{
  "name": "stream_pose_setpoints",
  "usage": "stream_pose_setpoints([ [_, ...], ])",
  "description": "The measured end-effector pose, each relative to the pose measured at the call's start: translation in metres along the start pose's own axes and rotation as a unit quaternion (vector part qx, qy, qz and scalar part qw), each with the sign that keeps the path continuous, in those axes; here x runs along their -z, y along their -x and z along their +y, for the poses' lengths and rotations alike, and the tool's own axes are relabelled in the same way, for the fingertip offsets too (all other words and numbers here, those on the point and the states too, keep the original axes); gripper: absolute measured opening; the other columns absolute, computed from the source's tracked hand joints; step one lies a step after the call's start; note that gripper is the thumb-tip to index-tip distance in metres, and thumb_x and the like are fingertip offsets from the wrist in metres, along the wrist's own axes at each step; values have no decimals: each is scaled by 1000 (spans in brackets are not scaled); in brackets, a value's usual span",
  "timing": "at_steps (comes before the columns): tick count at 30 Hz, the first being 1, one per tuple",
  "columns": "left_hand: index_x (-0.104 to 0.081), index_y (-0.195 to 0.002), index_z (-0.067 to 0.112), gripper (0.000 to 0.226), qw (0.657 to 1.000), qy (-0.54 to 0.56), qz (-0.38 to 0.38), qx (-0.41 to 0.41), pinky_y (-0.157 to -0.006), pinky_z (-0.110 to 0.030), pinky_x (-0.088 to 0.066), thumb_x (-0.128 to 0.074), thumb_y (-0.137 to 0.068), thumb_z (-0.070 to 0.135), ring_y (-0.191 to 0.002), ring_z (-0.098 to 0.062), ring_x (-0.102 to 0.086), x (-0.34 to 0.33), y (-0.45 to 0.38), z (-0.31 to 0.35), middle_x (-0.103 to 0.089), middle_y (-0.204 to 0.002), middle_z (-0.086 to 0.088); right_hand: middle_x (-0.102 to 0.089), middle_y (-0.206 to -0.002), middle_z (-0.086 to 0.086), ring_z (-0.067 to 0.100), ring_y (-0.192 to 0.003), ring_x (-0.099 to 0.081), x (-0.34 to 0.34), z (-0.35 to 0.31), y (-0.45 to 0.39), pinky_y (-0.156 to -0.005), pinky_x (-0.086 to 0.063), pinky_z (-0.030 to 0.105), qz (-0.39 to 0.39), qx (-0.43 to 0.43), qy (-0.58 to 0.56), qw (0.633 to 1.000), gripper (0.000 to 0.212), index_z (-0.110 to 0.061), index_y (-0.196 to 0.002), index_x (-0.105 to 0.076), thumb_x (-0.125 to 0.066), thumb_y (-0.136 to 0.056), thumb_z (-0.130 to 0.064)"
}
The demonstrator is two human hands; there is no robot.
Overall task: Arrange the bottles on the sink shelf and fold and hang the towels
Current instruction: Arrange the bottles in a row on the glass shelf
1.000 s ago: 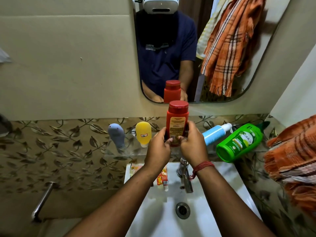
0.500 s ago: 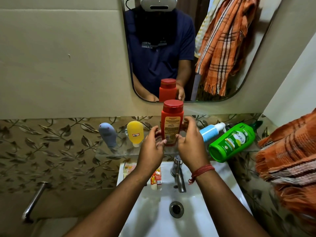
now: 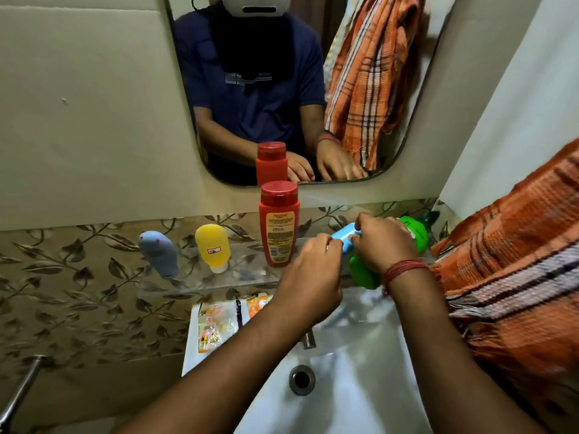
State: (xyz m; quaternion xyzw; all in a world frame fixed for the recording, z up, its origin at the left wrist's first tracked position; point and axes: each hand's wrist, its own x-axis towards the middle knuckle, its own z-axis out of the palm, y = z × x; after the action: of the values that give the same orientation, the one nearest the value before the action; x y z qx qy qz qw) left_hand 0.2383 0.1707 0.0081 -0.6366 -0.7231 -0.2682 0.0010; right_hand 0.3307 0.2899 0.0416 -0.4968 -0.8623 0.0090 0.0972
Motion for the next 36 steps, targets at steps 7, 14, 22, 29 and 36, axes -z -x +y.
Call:
stream_pose_setpoints([
  [7,-26,-151,6,74,971,-173,-162,22,-94,-46,-52,-66,-90,18,-122,-34,-51,-6,-48,12,-49,-136,-20,-70,-110,12,34,-110,-59,-14,7,3,-105,-35,42,14,-19,-17,1000,26,-19,-111,-60,-55,-89,-31],
  [14,-21,-153,6,80,978,-159,-114,76,-94,-43,-52,-67,-88,17,-121,-32,-46,-1,-44,20,-43,-137,-18,-69,-105,7,31,-100,-59,-13,17,19,-90,-47,41,147,-6,-162,976,18,-15,-107,-61,-62,-90,-21],
  [22,-20,-155,19,73,995,48,41,75,-94,-35,-45,-60,-94,16,-123,-23,-43,-4,-23,28,-41,-139,-5,-69,-101,-3,13,-94,-68,-1,19,19,-84,-58,38,77,-85,-528,842,32,-19,-114,-56,-71,-88,-29],
  [29,-28,-155,19,69,964,225,52,134,-116,-39,-36,-59,-94,7,-140,-20,-40,-6,-42,24,-41,-153,-3,-63,-105,-13,6,-98,-62,9,12,8,-85,-50,24,97,9,-485,869,49,-23,-123,-56,-76,-81,-10],
  [36,-32,-154,25,65,948,269,46,166,-114,-35,-40,-52,-98,0,-140,-15,-41,1,-46,23,-38,-155,0,-67,-124,-1,13,-111,-62,3,21,-3,-97,-51,36,77,51,-441,893,52,-21,-129,-57,-72,-82,-4],
])
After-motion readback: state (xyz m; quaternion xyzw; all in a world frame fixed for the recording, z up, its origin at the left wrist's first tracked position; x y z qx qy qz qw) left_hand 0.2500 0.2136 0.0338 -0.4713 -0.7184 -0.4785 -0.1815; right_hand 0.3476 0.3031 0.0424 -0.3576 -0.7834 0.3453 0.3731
